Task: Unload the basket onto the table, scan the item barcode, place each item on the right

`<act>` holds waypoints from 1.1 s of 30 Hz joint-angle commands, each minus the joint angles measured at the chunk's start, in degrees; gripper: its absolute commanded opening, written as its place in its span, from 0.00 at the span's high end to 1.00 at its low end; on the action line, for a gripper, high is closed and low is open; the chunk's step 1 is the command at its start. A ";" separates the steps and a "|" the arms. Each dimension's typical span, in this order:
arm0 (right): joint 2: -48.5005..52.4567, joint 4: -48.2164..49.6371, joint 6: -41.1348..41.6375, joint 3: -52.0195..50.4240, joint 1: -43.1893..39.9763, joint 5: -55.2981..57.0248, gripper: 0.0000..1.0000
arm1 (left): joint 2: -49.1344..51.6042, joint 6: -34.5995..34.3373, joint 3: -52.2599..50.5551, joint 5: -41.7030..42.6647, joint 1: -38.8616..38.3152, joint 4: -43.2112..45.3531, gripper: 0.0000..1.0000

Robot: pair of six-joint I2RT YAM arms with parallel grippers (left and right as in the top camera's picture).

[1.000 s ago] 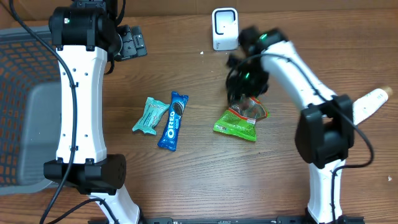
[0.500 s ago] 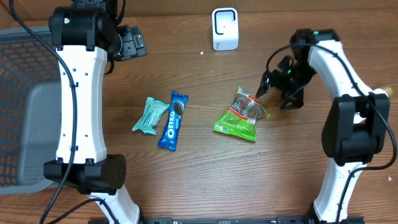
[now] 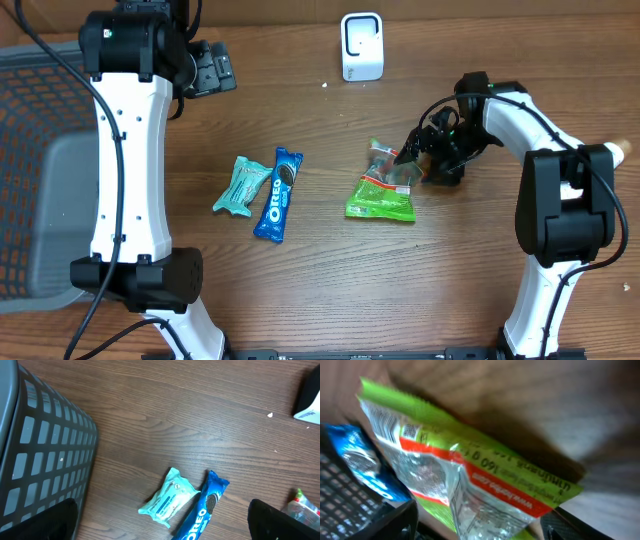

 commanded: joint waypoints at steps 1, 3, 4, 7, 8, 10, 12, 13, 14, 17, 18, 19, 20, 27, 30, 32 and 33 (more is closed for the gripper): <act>-1.11 5.51 1.97 -1.51 0.11 -2.64 0.22 | 0.07 0.90 -0.09 -0.72 -0.07 0.04 0.00; -1.11 9.73 -0.76 -1.60 0.11 -2.25 0.22 | 0.07 0.90 -0.07 -0.72 -0.07 0.07 0.00; -1.11 12.07 -2.82 -1.60 0.11 -2.29 0.20 | 0.07 0.90 -0.09 -0.72 -0.07 0.07 0.01; -1.11 16.57 -6.69 -1.53 0.09 -2.36 0.19 | 0.07 0.90 -0.09 -0.72 -0.07 0.07 0.00; -1.11 16.87 -8.17 -1.44 -0.02 -2.36 0.19 | 0.07 0.90 -0.09 -0.72 -0.07 0.07 0.00; -1.14 16.33 -11.04 -1.42 -0.15 -2.36 0.19 | 0.07 0.90 -0.09 -0.72 -0.07 0.04 0.00; -1.14 14.99 -14.88 -1.42 -0.17 -2.34 0.18 | 0.07 0.90 -0.09 -0.72 -0.07 0.07 0.00; -1.14 13.99 -17.57 -1.42 -0.15 -2.34 0.18 | 0.07 0.90 -0.09 -0.72 -0.07 0.07 0.00; -1.11 12.57 -21.33 -1.42 0.07 -2.34 0.18 | 0.07 0.90 -0.09 -0.72 -0.07 0.07 0.00; -1.11 10.45 -24.63 -1.49 1.18 -2.29 0.18 | 0.07 0.90 -0.09 -0.72 -0.07 0.07 0.00; -1.11 9.84 -24.63 -1.49 1.81 -2.21 0.18 | 0.07 0.90 -0.09 -0.72 -0.07 0.07 0.00; -1.11 9.38 -24.61 -1.49 2.45 -2.01 0.17 | 0.07 0.90 -0.09 -0.72 -0.07 0.07 0.00; -1.11 8.87 -24.59 -1.49 3.32 -1.22 0.13 | 0.07 0.90 -0.09 -0.72 -0.07 0.04 0.01; -1.11 7.41 -22.49 -1.49 9.60 10.01 0.10 | 0.07 0.90 -0.09 -0.72 -0.07 0.07 0.00; -0.94 7.61 -20.28 -1.68 12.41 17.20 0.11 | 0.07 0.90 -0.09 -0.72 -0.07 0.04 0.00; -0.28 8.74 -17.79 -2.58 14.51 25.90 0.15 | 0.07 0.90 -0.09 -0.72 -0.07 0.07 0.00; 0.13 9.49 -17.68 -3.26 15.13 28.33 0.16 | 0.07 0.90 -0.09 -0.72 -0.07 0.04 0.00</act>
